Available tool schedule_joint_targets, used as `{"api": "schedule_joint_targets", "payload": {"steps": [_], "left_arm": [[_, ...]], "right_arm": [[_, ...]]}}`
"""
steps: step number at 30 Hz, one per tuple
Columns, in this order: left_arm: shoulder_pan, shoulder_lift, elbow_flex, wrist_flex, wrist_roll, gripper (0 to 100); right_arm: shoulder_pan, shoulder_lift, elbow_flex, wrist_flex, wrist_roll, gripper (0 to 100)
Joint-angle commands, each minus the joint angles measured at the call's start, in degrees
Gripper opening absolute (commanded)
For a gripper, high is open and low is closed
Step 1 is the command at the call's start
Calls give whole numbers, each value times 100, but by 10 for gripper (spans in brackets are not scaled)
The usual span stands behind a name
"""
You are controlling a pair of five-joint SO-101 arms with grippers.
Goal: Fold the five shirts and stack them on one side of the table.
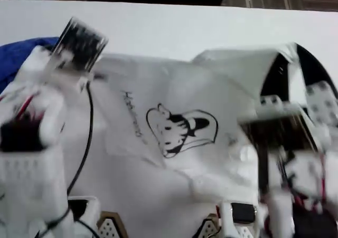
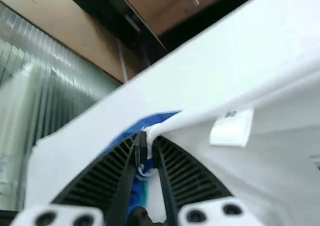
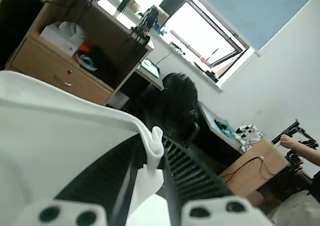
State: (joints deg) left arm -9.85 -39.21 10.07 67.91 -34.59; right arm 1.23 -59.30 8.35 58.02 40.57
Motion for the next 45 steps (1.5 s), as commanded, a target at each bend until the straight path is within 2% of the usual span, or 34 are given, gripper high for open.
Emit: {"api": "schedule_joint_targets", "payload": {"steps": [1, 6, 11, 22, 25, 34, 45], "left_arm": [[-26, 695, -110, -457, 62, 24], [-26, 1864, -752, -747, 62, 24], [62, 3147, -2070, -334, 62, 24], [352, 5301, -4629, 923, 53, 24], [369, 5705, -5138, 1363, 44, 24], [343, 6813, -5402, 1785, -475, 24], [246, 6954, -5631, 1864, -475, 24]], "right_arm": [[48, 84, 985, -971, 35, 21], [66, 242, 1811, -1991, 44, 21], [268, 1112, 1530, -2325, 44, 21], [664, 3459, -281, -2281, 44, 21], [620, 3811, -527, -1921, 44, 21], [514, 4848, -571, -1604, 35, 21], [620, 5253, -1530, -1613, 44, 21]]}}
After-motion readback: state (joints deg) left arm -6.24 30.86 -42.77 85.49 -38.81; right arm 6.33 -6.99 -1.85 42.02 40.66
